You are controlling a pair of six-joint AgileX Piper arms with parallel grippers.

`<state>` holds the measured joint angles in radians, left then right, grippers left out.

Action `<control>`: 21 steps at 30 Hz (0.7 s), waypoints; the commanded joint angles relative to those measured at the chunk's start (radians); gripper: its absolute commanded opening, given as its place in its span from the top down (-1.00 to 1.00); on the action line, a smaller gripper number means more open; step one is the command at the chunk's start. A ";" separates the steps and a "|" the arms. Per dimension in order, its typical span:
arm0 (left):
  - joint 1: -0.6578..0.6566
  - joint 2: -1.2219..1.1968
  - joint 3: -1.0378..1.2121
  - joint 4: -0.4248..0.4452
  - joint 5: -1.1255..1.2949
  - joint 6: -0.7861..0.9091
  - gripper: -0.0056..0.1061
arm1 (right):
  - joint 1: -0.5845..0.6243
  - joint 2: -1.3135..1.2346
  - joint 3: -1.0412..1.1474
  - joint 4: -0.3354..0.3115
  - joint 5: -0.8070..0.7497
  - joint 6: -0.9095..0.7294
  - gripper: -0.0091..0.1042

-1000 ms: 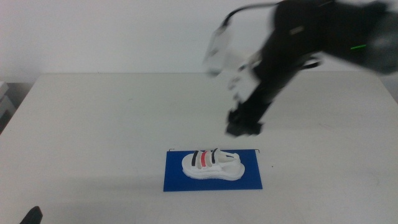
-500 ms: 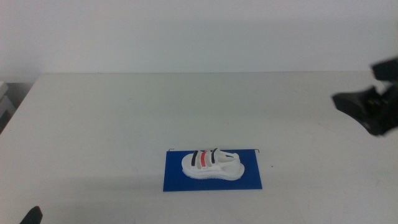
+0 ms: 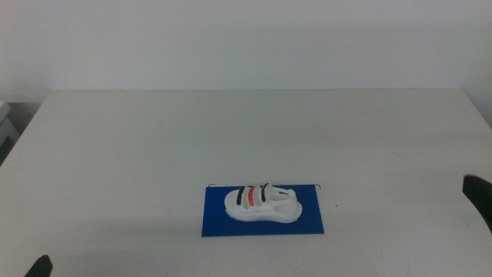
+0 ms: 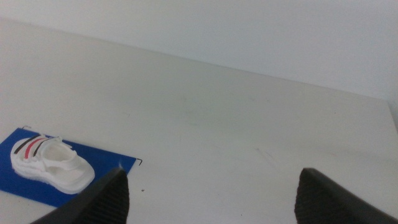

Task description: Use one arm to grab the shoe from the table and place it on the mat.

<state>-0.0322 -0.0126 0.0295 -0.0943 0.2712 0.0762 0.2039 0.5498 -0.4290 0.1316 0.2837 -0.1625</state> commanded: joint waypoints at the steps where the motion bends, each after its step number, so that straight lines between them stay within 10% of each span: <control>1: -0.005 -0.013 0.007 -0.007 -0.081 -0.005 -0.78 | -0.009 -0.050 0.027 -0.038 -0.126 0.047 -0.42; 21: -0.005 -0.013 0.007 -0.007 -0.081 -0.005 -0.78 | -0.009 -0.494 0.389 -0.062 -0.149 0.047 -0.42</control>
<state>-0.0322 -0.0126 0.0295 -0.0943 0.2712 0.0762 0.2039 0.0682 -0.0301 0.0841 0.2140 -0.1106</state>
